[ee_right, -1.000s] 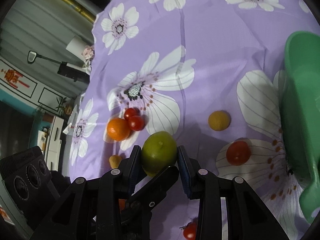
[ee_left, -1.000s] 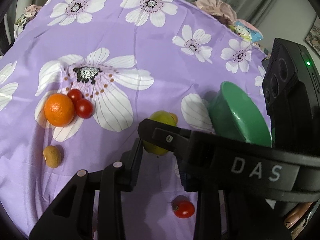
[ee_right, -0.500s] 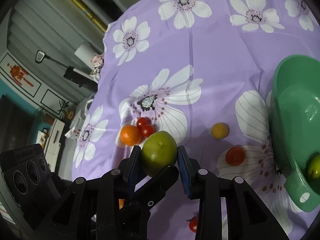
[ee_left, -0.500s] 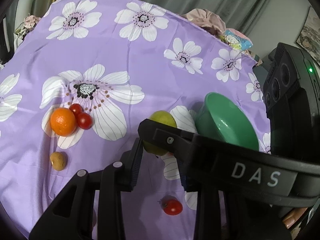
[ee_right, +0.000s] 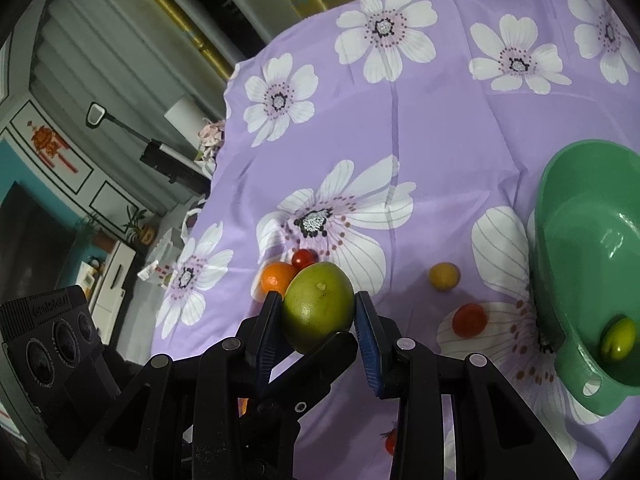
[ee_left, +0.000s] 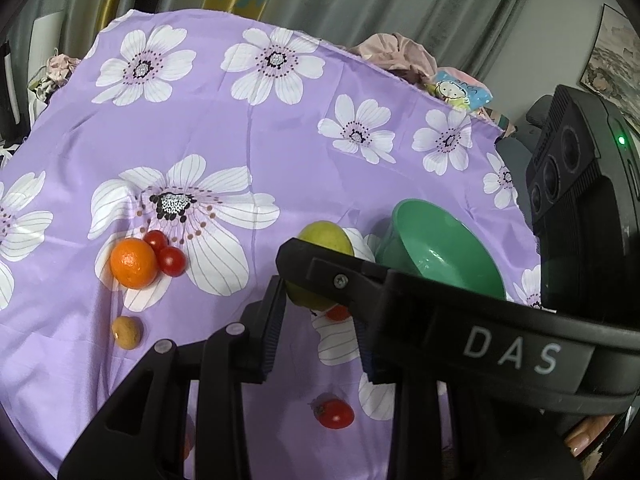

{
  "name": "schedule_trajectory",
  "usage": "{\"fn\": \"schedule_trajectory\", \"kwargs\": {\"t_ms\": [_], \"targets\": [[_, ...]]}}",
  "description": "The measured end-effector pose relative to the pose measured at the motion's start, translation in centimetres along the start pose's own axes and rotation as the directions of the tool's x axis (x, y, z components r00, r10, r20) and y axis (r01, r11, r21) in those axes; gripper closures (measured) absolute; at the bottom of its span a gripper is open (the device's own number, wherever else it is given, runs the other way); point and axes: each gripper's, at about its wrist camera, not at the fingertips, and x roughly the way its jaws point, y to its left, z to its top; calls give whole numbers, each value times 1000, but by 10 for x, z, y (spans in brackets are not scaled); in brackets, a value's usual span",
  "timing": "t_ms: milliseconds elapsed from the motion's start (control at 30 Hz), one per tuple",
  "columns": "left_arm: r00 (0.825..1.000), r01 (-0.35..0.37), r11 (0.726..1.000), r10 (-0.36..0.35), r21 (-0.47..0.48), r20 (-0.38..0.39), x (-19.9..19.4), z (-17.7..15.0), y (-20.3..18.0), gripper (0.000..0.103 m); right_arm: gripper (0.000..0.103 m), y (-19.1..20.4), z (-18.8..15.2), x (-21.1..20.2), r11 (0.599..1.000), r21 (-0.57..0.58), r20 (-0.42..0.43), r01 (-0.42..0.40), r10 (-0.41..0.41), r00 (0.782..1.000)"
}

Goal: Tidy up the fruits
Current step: 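Lift the yellow-green lime with the right gripper toward the green bowl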

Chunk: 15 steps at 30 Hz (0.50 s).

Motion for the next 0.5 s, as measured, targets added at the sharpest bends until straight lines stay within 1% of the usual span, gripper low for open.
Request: {"fn": "schedule_trajectory", "kwargs": {"t_ms": [500], "targets": [[1000,3,1000,-4,24,24,-8,4,-8,70,65,4,0,-13,1000,-10,33,-3,3,999]]}}
